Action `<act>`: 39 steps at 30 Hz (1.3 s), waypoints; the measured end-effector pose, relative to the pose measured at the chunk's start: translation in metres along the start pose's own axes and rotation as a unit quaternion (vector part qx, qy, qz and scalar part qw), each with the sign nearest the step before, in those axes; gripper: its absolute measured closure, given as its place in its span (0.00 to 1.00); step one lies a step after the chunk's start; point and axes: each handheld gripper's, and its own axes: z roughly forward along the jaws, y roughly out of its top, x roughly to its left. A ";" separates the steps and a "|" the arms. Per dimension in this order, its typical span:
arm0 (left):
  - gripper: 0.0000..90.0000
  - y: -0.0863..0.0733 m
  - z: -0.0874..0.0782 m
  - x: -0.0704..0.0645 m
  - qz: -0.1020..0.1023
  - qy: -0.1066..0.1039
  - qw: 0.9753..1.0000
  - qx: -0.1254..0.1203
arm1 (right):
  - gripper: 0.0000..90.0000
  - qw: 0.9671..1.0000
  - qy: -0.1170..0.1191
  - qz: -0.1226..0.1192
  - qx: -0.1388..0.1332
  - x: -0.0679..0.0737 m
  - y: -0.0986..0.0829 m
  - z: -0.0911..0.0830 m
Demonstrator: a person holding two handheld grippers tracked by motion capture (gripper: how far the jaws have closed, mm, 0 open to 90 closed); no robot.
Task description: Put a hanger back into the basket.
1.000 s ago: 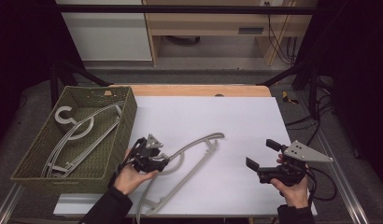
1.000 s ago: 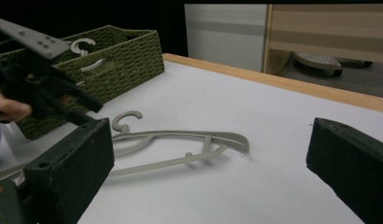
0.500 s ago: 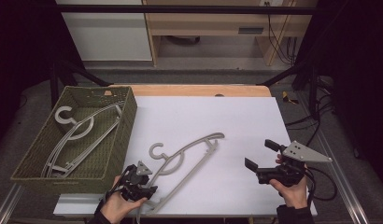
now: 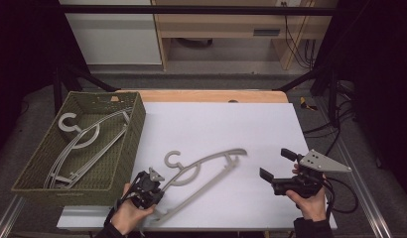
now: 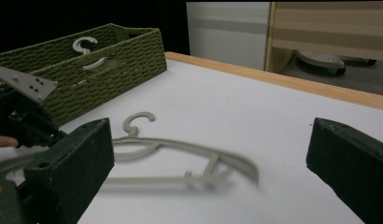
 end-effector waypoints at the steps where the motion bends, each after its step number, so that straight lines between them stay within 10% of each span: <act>1: 0.91 0.003 0.001 0.003 -0.004 -0.007 1.000 0.000 | 0.01 1.000 0.000 -0.003 0.001 0.000 0.000 0.000; 13: 0.75 -0.005 0.003 0.008 -0.005 -0.013 0.999 -0.029 | 0.01 1.000 -0.001 0.000 -0.005 -0.001 0.001 -0.003; 25: 0.92 0.005 0.003 -0.006 0.037 0.020 0.999 0.006 | 0.01 1.000 0.000 0.000 -0.005 0.000 0.001 -0.002; 39: 0.92 0.005 -0.027 0.006 0.001 -0.005 0.996 -0.091 | 0.01 1.000 -0.003 0.003 -0.005 -0.003 0.000 -0.004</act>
